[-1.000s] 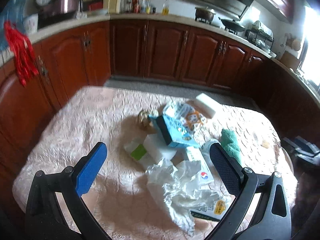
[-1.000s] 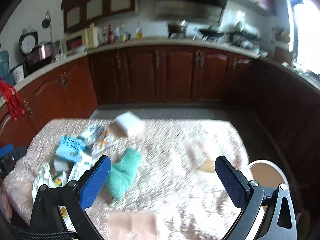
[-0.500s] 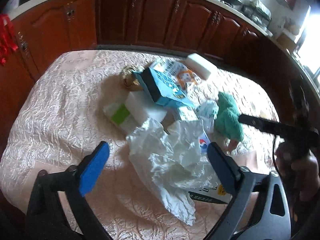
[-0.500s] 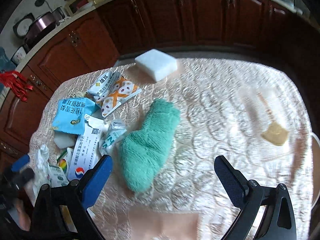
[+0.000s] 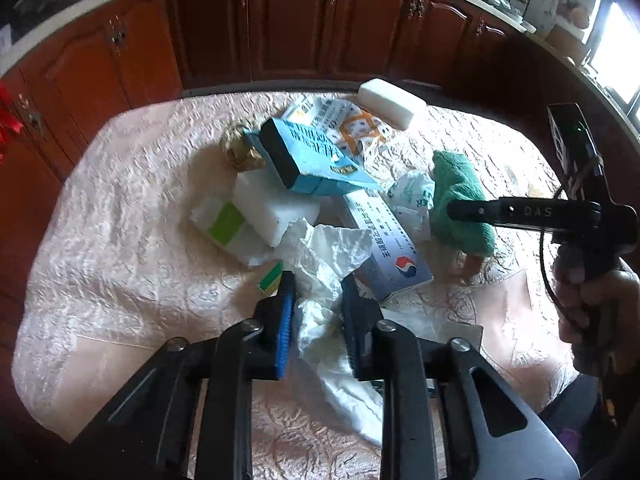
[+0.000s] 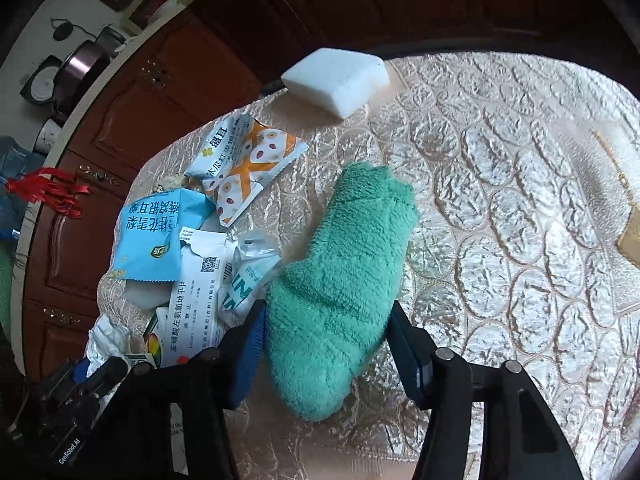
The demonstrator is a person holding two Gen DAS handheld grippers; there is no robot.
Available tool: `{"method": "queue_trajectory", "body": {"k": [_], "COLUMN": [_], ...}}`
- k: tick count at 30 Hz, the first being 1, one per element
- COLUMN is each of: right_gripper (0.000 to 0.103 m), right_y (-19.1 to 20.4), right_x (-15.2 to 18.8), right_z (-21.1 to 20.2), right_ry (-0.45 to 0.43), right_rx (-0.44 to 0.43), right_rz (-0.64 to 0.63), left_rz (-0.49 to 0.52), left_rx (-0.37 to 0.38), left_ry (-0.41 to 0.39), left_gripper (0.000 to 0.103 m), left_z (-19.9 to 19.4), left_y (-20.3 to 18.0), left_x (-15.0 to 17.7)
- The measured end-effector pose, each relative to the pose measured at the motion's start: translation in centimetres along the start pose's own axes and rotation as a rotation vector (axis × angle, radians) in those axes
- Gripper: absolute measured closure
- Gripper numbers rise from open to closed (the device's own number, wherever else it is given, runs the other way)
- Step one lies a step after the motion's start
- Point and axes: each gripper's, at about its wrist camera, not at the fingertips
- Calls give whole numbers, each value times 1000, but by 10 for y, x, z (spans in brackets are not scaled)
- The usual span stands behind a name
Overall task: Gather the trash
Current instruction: 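Grasp the white tissue with the left tool while the right tool grasps the green sock, then carry tissue and sock to the white bucket and open both tools over it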
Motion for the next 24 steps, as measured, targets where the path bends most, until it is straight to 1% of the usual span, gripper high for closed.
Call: {"method": "queue_trajectory", "body": {"k": [2, 7, 10, 13, 16, 20, 22, 24], "right_gripper": [50, 51, 51, 51, 51, 50, 50, 50], "right_y": [2, -3, -10, -24, -41, -92, -116, -147], "right_x": [7, 16, 21, 29, 51, 76, 88, 101], "right_z": [-11, -38, -62, -90, -125, -170, -184, -200], "right_ry": [-17, -73, -112, -144, -162, -186, -190, -198], "right_rx": [4, 9, 13, 51, 112, 227, 274, 329], "right_rz": [-7, -20, -16, -34, -36, -4, 31, 90], "left_rz": [9, 30, 36, 46, 79, 159, 182, 185], "left_rx": [-10, 0, 46, 135, 232, 337, 368, 388], "left_ry": [-22, -64, -79, -73, -41, 22, 50, 77], "left_gripper": [84, 84, 84, 84, 84, 84, 83, 83], "left_z": [-6, -26, -39, -47, -45, -30, -21, -7], "left_y": [-2, -10, -20, -40, -75, -144, -175, -210], "left_x": [-1, -8, -16, -27, -40, -47, -48, -48]}}
Point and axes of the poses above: each gripper's, at about its wrist camera, not at the fingertips, and z roughly the way its jaws point, y to its left, x to its underside, and after that the axes turned 8 degrees about -z, right-handed
